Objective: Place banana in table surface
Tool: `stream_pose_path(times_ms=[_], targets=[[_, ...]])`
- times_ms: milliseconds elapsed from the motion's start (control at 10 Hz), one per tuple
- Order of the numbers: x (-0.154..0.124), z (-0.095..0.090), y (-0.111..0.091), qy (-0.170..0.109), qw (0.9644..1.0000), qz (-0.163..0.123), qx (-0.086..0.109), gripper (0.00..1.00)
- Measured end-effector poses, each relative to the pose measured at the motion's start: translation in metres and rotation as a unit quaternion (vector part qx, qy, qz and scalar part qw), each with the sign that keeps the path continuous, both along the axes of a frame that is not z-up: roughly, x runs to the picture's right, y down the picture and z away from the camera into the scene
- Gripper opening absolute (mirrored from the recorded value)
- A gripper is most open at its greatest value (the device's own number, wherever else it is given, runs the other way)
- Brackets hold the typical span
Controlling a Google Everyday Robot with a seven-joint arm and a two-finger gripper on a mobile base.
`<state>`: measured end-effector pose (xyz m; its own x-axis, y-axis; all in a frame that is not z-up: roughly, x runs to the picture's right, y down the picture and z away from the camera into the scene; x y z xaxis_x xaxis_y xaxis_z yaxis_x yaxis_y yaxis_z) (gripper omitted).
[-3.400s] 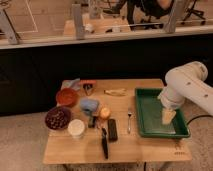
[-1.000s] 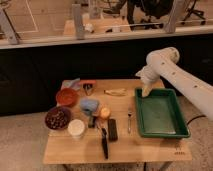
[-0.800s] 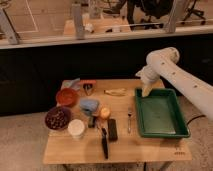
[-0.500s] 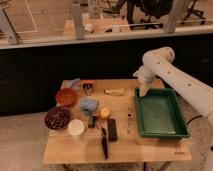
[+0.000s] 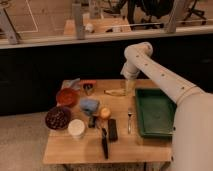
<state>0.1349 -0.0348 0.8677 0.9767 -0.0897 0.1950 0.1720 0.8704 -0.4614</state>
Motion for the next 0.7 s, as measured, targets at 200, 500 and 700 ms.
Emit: stream_pose_path(times_ms=[200,500,700], targets=[[-0.008,0.01,0.005,-0.012,0.9998,0.017,-0.006,0.8],[-0.012,0.027,0.01,-0.027,0.9989,0.039,-0.002,0.8],[-0.016,0.041,0.015,-0.025,0.9986,0.046,-0.001,0.8]])
